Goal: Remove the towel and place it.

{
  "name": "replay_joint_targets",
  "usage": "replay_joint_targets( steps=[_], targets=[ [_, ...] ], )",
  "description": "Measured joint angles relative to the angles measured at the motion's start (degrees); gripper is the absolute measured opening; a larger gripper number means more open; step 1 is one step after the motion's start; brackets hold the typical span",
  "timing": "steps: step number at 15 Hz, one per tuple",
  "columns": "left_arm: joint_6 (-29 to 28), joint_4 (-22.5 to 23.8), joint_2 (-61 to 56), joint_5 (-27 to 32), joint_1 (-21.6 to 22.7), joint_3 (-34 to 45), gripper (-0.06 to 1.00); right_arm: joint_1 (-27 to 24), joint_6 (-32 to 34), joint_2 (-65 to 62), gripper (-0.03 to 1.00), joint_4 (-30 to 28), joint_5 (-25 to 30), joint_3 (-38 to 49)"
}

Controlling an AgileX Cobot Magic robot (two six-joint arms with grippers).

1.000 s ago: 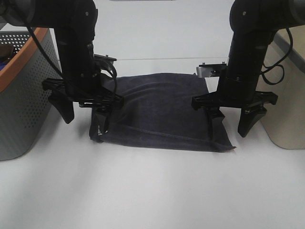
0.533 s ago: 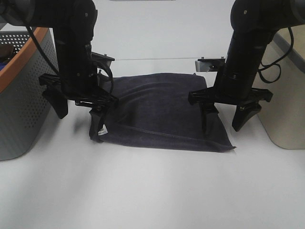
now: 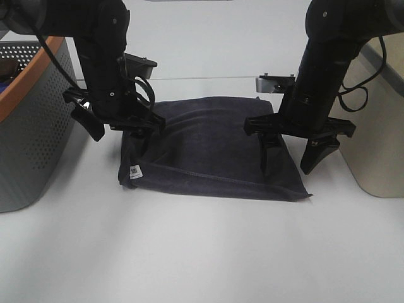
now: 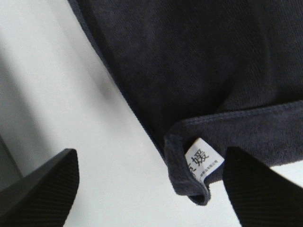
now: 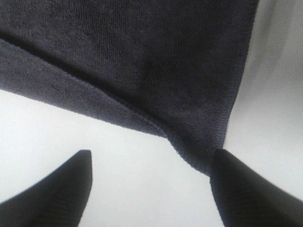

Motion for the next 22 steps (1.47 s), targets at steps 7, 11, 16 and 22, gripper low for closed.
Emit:
replay_joint_targets(
  steps=[7, 11, 16, 22],
  targets=[
    [-1.26, 3.32, 4.58, 10.6, 0.0, 0.4, 0.76, 0.0, 0.0, 0.0, 0.67, 0.06, 0.57, 0.0],
    [1.38, -1.26, 2.01, 10.66, 0.0, 0.4, 0.71, 0.0, 0.0, 0.0, 0.67, 0.06, 0.57, 0.0],
    [4.35, -5.33, -10.49, 10.66, 0.0, 5.9, 0.71, 0.0, -0.57, -2.81, 0.67, 0.06, 2.69, 0.0],
    [4.3, -5.33, -36.44, 10.71, 0.0, 15.18, 0.71, 0.0, -2.86, -13.35, 0.67, 0.46, 8.08, 0.0]
  ],
)
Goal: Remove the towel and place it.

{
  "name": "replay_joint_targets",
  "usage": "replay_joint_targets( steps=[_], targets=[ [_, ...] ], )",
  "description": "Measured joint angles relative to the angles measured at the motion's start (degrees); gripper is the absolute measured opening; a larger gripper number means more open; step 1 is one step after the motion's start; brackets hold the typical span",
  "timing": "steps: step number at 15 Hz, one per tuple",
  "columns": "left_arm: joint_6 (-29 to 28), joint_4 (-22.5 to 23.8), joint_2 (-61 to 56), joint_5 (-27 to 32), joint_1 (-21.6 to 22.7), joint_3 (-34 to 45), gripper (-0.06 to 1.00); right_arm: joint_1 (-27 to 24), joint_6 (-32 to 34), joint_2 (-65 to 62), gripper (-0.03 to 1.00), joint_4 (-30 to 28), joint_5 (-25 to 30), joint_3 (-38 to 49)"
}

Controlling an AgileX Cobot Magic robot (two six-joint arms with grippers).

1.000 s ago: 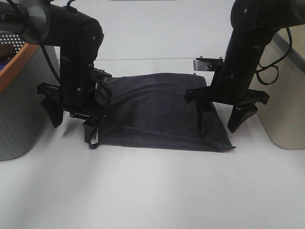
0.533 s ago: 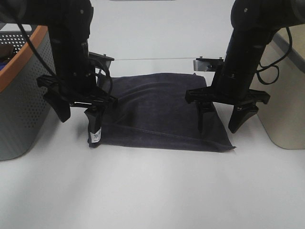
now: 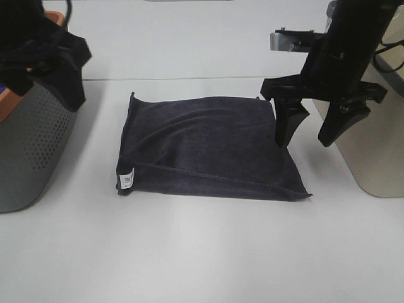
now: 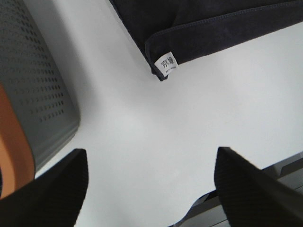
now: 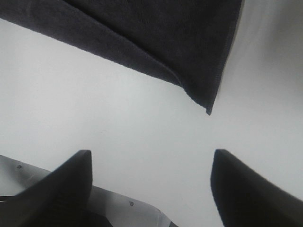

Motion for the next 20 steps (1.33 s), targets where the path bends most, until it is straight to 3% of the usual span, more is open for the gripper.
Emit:
replay_joint_targets(
  steps=[3, 5, 7, 10, 13, 15, 20],
  targets=[
    [-1.49, 0.0, -10.49, 0.17, 0.0, 9.28, 0.71, 0.0, -1.03, -5.5, 0.67, 0.0, 0.29, 0.0],
    [-4.07, 0.0, -21.2, -0.29, 0.0, 19.94, 0.71, 0.0, -1.43, -10.14, 0.67, 0.0, 0.29, 0.46],
    [-5.9, 0.46, -29.56, -3.61, 0.0, 28.25, 0.71, 0.0, -1.95, -15.93, 0.67, 0.06, 0.23, 3.95],
    [-6.42, 0.97, -42.97, -6.53, 0.0, 40.85, 0.71, 0.0, -2.52, -22.8, 0.67, 0.06, -0.23, 11.97],
    [-6.19, 3.09, -53.0, -6.82, 0.0, 48.3, 0.71, 0.0, -3.15, -33.0, 0.67, 0.0, -0.52, 23.72],
    [-2.64, 3.09, -61.36, -8.59, 0.0, 49.85, 0.71, 0.0, -4.24, -44.35, 0.67, -1.72, -0.86, 35.29],
    [9.57, 0.46, -64.17, -9.05, 0.0, 49.85, 0.71, 0.0, -7.22, -68.53, 0.67, -3.44, -2.06, 46.47]
  ],
)
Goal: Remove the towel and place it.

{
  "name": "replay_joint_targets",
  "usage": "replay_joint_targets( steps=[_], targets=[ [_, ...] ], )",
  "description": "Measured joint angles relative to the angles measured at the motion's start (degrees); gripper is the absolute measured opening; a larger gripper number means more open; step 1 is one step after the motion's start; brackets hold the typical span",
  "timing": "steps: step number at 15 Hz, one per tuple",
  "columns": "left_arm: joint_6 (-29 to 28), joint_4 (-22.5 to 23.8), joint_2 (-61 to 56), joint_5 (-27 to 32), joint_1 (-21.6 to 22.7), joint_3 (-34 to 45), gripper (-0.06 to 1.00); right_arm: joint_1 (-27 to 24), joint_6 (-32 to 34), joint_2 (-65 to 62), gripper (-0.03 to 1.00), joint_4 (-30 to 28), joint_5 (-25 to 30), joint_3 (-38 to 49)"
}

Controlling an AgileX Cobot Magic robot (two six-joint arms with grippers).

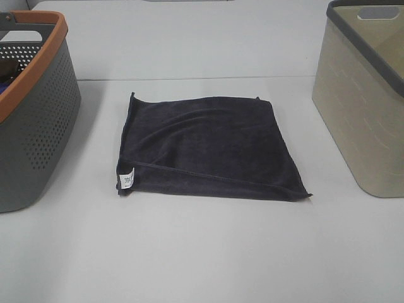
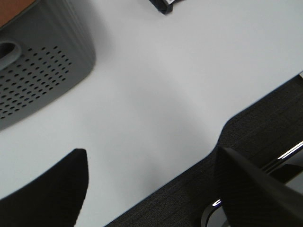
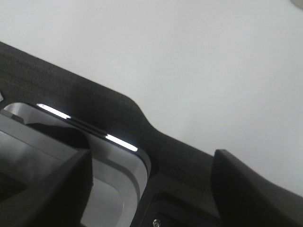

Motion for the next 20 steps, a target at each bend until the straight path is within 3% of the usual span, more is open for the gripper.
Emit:
replay_joint_targets(
  steps=[8, 18, 20],
  targets=[
    [2.12, -2.29, -0.06, 0.0, 0.0, 0.0, 0.71, 0.0, -2.64, -31.11, 0.67, 0.0, -4.81, 3.78],
    [2.12, -2.58, -0.06, 0.0, 0.11, 0.0, 0.71, 0.0, -2.64, -31.86, 0.67, 0.0, -4.93, 3.78],
    [2.12, -2.69, -0.06, -0.06, 5.67, 0.0, 0.71, -1.95, -2.64, -31.86, 0.67, 0.0, -4.93, 3.78]
  ],
)
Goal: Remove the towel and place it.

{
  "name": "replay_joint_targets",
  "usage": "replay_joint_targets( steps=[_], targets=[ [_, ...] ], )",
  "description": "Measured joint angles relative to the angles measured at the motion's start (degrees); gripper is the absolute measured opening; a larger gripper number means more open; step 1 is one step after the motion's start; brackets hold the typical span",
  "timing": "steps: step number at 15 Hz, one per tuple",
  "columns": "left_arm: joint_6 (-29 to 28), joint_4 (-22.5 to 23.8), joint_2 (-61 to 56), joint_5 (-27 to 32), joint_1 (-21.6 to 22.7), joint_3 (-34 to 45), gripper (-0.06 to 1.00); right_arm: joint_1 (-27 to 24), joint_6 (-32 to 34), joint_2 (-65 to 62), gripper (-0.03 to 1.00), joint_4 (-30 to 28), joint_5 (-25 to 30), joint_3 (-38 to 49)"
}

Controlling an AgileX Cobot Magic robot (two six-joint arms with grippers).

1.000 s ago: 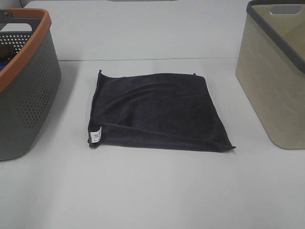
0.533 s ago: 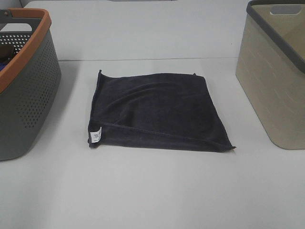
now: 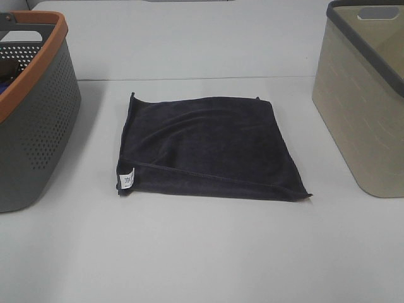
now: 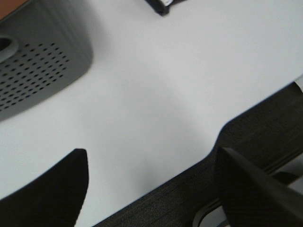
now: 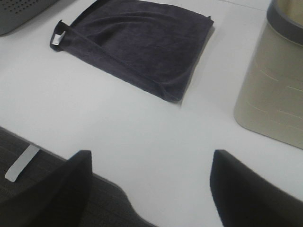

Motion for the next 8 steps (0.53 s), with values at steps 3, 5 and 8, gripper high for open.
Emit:
replay_joint_targets(
  steps=[3, 5, 8],
  targets=[
    [0.0, 0.0, -2.86, -0.06, 12.89, 0.0, 0.71, -10.14, 0.0, -0.86, 0.67, 0.06, -0.17, 0.0],
    [0.0, 0.06, -8.82, -0.06, 18.22, 0.0, 0.71, -15.81, 0.0, -2.64, 0.67, 0.06, -0.17, 0.11],
    [0.06, 0.0, -18.39, -0.06, 21.03, 0.0, 0.71, -18.05, 0.0, -3.09, 0.67, 0.06, -0.17, 0.23]
  ],
)
